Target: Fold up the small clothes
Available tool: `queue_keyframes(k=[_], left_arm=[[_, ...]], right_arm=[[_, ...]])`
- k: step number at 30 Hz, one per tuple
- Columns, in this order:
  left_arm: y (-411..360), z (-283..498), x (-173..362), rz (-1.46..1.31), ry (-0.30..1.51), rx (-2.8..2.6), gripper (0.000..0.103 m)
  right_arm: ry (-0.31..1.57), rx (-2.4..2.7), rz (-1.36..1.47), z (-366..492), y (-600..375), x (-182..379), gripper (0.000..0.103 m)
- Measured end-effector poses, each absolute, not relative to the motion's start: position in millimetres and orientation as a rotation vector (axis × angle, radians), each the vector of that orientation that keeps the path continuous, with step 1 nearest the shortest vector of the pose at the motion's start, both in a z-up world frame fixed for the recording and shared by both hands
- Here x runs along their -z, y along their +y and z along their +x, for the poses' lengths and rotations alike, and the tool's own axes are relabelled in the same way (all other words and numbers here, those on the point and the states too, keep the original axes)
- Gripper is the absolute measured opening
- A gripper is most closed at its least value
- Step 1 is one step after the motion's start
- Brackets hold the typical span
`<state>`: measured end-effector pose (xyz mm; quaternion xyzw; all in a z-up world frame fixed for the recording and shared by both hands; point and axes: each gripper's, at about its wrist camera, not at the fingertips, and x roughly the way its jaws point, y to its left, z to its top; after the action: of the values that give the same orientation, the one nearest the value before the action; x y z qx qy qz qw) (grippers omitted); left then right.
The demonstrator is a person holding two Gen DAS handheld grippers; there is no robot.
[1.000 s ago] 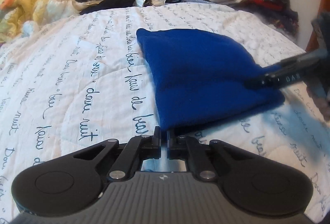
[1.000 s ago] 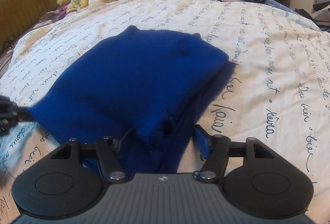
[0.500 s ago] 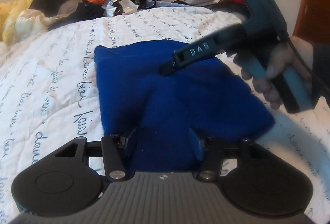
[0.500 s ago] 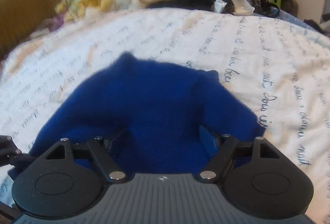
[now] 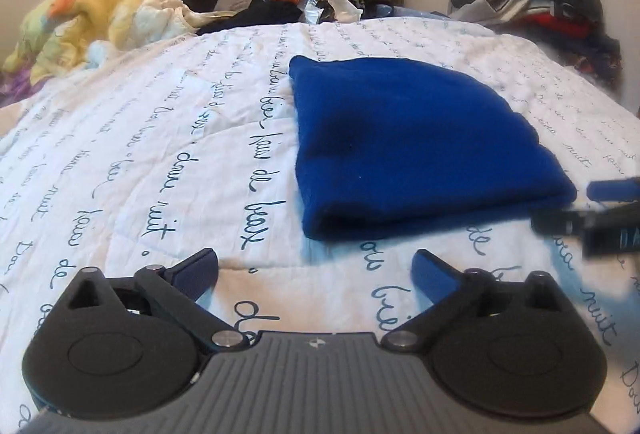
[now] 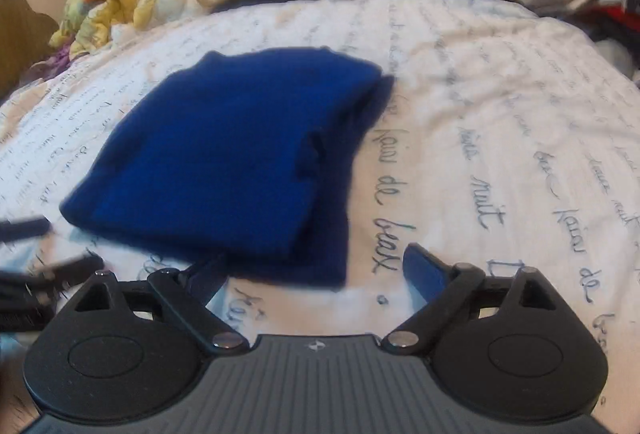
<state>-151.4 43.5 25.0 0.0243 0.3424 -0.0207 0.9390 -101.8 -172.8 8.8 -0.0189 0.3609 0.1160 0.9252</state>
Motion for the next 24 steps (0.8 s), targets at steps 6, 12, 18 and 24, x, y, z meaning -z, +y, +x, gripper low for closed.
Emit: queue_keyframes(k=[6,12,18,24], left_arm=[[48.1,-144.0,-22.2,0.040,0.694,0.045,0.103],[44.7,-146.0,-21.4,0.039,0.692,0.042,0.103],[45.0,-145.8,-21.1,0.040,0.692,0.042,0.103],[46.2,-145.2,-21.2,0.040,0.692,0.050,0.103]], right_arm=[[0.684,-0.150,-0.029,-108.7,-164.3,-1.5,0.103],[0.677,-0.148,-0.026,-110.3,-163.9,0.3,0.103],[0.676,-0.136,-0.020,-113.2,-162.3,0.1,0.103],[0.677,-0.072,0.004,-109.4,-154.2,0.8,0.103]])
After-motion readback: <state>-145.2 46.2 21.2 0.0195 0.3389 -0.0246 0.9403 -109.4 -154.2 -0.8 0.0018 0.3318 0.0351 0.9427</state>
